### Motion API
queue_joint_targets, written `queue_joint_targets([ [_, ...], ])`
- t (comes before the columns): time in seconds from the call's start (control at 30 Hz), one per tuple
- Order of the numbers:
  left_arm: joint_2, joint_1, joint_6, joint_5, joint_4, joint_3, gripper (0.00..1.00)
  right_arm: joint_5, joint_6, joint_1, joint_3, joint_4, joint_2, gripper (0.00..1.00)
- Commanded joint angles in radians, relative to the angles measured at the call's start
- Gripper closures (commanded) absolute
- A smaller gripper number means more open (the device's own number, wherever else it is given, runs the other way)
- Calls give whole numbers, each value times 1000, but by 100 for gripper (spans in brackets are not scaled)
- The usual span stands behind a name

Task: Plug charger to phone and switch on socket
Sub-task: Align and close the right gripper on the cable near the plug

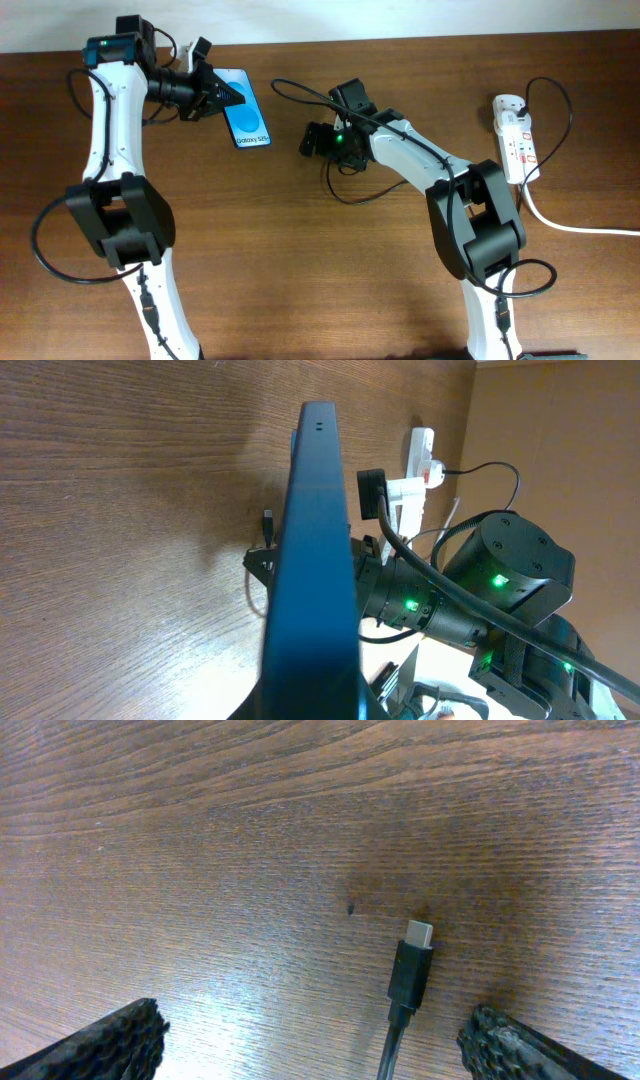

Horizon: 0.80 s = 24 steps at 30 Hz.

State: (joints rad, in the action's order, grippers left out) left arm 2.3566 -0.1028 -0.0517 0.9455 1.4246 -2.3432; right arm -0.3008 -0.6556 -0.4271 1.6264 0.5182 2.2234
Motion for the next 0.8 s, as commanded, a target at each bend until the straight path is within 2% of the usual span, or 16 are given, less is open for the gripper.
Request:
queue_joint_targets([
  [0.0,-4,4,16,45,-1,-16,100,43,-8,2,-40,23,60,2],
  [0.6,-4,4,14,26,35,-16,100,43,-8,2,-40,23,60,2],
  [0.67,-4,4,-31,26,28,-16,100,43,-8,2,-40,23,60,2],
  [0.77,-4,4,-31,26,31,-16,100,43,-8,2,-40,23,60,1],
])
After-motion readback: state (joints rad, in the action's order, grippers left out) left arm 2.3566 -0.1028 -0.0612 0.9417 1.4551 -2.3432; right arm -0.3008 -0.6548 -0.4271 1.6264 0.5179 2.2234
